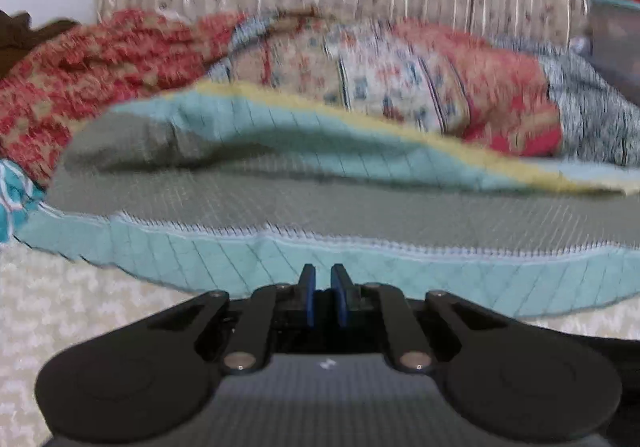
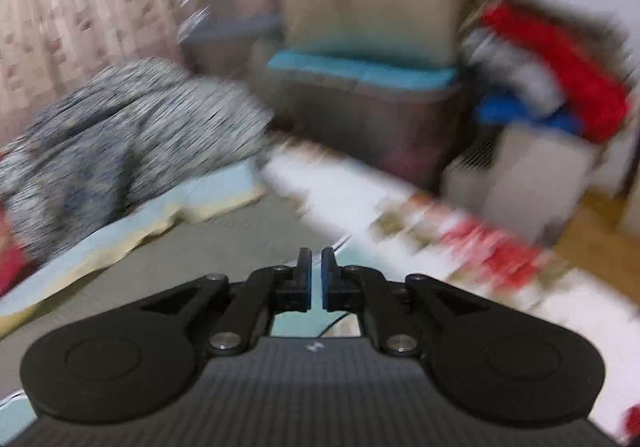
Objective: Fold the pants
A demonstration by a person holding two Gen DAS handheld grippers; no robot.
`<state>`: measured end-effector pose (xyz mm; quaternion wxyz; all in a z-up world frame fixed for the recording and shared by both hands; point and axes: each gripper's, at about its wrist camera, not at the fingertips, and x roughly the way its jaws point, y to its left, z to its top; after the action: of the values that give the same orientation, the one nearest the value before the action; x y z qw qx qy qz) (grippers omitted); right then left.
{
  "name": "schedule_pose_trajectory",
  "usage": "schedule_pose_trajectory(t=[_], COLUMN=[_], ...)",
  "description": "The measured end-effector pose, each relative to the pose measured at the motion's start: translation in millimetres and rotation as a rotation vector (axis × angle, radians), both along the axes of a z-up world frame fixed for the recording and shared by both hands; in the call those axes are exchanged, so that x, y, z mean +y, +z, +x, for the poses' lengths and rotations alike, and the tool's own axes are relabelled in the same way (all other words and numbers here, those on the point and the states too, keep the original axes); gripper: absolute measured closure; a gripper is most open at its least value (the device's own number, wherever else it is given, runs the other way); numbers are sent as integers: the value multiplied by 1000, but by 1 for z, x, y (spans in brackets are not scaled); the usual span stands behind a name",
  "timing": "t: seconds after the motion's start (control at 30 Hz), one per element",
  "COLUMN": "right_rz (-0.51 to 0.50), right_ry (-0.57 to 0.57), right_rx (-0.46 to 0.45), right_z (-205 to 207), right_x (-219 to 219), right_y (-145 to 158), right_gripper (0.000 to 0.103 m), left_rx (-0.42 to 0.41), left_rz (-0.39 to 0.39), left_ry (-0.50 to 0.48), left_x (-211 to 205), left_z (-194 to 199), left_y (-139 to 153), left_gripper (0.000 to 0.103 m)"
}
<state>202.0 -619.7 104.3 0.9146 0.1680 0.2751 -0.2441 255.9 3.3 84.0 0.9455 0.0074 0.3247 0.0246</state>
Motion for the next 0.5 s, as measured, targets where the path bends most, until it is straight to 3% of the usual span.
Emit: schedule_pose_trajectory(t=[0.1,0.17,0.23,0.37,0.5], right_rz=[7,32,88,315,618], right_ry=[93,85,53,-72,-159], right_rx=[30,22,-1,-89,-155], right_z=[-30,-65,-96,-158,-179], right_x=[11,10,2,-16,-24], right_y=[-8,-13,-16,-36,-71], right_gripper=[84,64,58,46,44], left_rx=[-10,-16,-23,-38,-46], left_rz=[18,-1,-29,-71,-81], left_ry=[-31,-37,-37,-28,-28], left_x=[-4,-1,6,16,20], left_z=[-8,-14,-21,-29,-37], left_y=[-8,-7,-4,6,12], left_gripper=[93,93,93,93,93])
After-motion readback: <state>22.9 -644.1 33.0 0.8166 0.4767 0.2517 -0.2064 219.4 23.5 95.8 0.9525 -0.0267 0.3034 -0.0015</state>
